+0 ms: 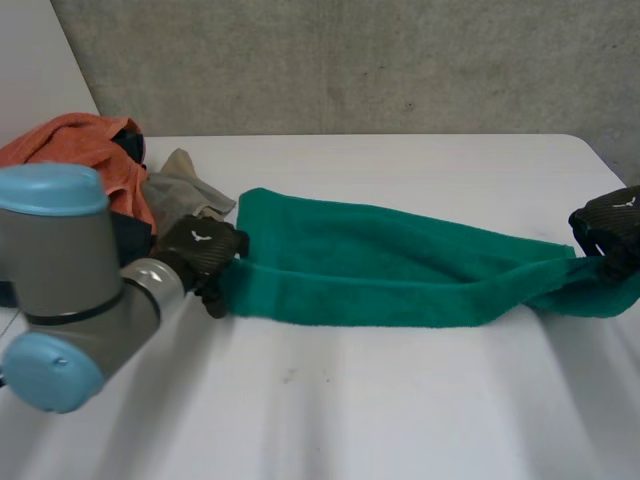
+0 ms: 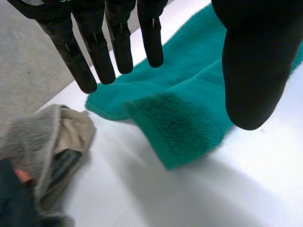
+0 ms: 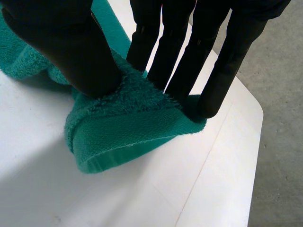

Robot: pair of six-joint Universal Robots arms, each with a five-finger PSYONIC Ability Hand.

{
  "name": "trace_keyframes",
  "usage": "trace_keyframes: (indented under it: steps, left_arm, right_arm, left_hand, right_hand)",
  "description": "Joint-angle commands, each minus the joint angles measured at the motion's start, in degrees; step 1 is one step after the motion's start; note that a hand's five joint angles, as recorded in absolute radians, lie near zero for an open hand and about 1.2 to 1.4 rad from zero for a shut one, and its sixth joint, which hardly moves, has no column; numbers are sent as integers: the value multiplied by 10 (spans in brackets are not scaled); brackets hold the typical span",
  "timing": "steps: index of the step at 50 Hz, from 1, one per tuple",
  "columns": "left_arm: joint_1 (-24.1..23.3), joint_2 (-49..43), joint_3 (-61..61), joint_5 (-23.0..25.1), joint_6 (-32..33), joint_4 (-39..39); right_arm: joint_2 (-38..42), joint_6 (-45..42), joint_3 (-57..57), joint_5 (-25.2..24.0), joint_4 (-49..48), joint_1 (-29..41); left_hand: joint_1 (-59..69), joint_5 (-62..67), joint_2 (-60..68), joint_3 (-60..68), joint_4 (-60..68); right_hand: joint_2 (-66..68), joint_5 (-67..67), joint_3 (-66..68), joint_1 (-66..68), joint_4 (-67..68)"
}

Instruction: Fold the laundry.

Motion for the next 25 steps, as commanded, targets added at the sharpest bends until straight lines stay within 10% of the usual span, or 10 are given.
trace_keyframes:
  steps: [1,9,15,25]
  left_arm:
    - [-32,-81,73,-63,4,19]
    - [-37,-163,152,-98,10,-1]
    - [-34,-161,154,-107,2,-19]
    - [-14,82,104,-114,-5,-16]
  right_arm:
    - [0,5,21,0,-12,2]
    - [1,5,41,1,-35,0]
    - [3,3,43,5,-54,-3]
    - [-58,-21,17,10,-33,-6]
  left_hand:
    - [22,22,14,12,20]
    - [101,101,93,90,99]
    - [545,545,537,534,543]
    - [545,545,537,534,543]
  right_hand:
    - [130,150,120,162,114]
    - [130,150,120,162,114]
    - [130,150,120,162,114]
    - [130,150,120,162,114]
